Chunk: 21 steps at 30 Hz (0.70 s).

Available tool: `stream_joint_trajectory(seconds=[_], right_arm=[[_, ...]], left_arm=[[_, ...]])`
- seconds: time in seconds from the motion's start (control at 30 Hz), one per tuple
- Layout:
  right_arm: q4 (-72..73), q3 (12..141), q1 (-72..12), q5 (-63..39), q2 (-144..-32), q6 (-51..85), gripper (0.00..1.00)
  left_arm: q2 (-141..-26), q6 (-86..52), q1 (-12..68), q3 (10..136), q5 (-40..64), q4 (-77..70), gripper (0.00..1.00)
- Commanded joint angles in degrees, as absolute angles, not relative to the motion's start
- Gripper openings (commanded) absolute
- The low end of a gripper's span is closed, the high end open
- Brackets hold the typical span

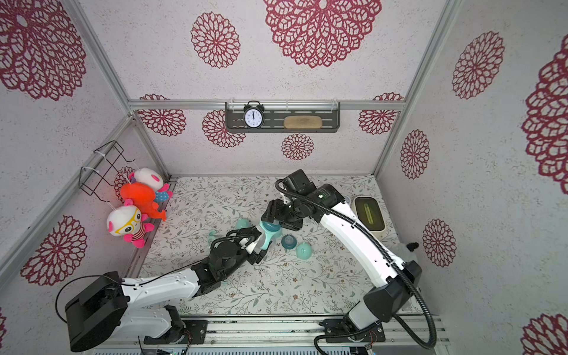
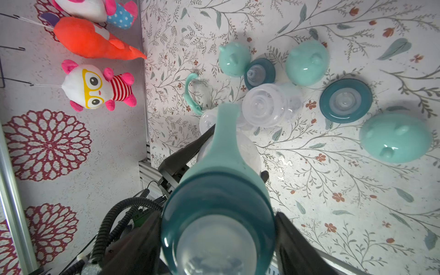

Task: Assemble the baby bottles
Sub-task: Close the nipple on the baby bottle.

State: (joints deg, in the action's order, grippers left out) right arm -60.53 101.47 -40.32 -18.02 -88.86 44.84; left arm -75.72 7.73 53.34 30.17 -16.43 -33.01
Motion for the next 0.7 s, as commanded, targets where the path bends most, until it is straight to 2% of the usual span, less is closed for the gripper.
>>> stream_joint_trajectory(seconds=[0.0,0.37,0.57,0.67], right_arm=[[-65.4,106.4,-42.8,-17.5,-90.5,39.8,0.52],[-69.1,109.7,-43.0,-13.6,-91.5,39.1,0.52],[-73.6,113.9,-43.1,-10.4,-93.4,29.9,0.52],[-75.0,114.4,-43.2,-12.0,-93.9,24.9,0.52]], left_arm=[[-75.6,12.0,55.3,33.5,-11.5,-37.5,0.0],[-76.4,10.8,55.0,33.8,-10.2,-38.0,0.0],[-74.0,6.3,51.0,32.7,0.7,-36.7,0.0],[-72.3,3.6,48.2,33.0,8.0,-34.5,0.0]])
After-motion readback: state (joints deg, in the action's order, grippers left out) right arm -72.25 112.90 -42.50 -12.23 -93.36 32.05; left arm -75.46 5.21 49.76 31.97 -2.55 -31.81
